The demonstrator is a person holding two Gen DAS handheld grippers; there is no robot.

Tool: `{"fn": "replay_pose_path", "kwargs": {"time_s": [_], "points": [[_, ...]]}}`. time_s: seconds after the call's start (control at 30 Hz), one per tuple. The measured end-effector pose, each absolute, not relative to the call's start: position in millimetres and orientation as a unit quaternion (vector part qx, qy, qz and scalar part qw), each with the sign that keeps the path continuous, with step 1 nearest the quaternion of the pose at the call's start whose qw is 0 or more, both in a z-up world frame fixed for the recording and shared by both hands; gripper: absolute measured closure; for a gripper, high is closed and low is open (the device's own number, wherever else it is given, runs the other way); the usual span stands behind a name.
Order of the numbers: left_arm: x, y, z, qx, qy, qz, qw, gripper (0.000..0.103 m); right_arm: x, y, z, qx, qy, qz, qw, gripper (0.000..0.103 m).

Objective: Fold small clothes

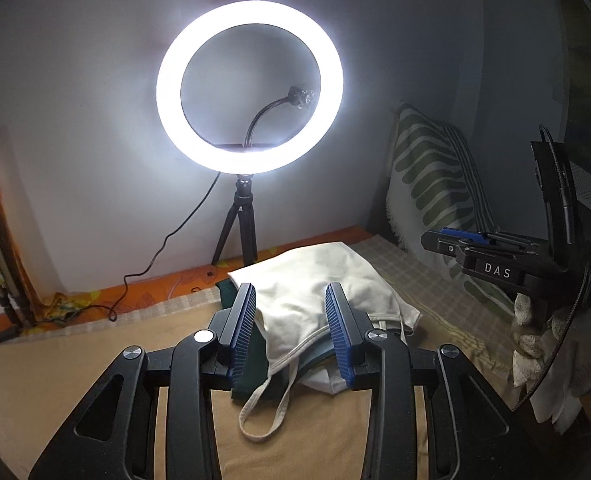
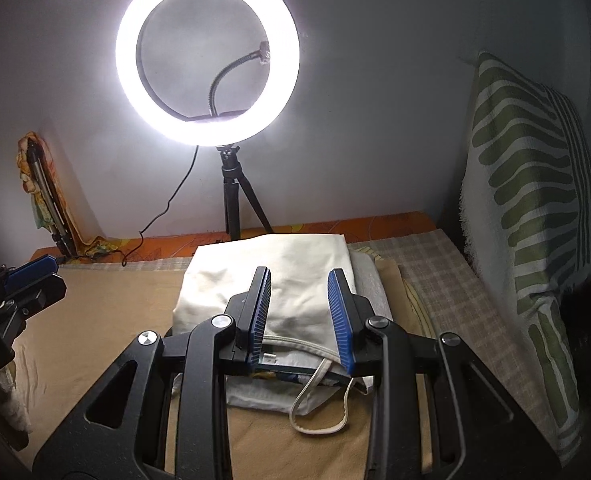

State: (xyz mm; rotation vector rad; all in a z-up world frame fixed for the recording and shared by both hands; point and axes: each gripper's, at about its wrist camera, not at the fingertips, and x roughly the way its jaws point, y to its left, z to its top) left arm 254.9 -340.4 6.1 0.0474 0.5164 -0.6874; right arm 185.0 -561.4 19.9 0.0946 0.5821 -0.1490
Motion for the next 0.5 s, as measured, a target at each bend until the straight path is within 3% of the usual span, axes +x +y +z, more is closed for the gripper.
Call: {"fn": "replay_pose_path", "kwargs": {"time_s": [0.07,0.23,0.4,0.5], "points": [[241.8,-330.8,9.7,0.025,0.245,-0.335,0.91,0.065,171.4,-549.6,24.5,0.042,0.283,-0.077,0.955,0.064],[206.5,-308.7,14.6,0.033,0.232,-0.339,0.911,0.061,132.6,-524.5,33.8,0.048,0.271,-0.076,0.958,0.062],[178.6,-287.2,13.7,0.031,0.224,-0.342,0.912,0.041,96.7,-503.4,34.9,0.051,0.264,-0.085,0.959,0.057],[163.9,-277.4,12.0,0.034,0.217,-0.338,0.915,0.035,77.6,-492.4,33.1,0.058,0.258,-0.085,0.961,0.047]]}}
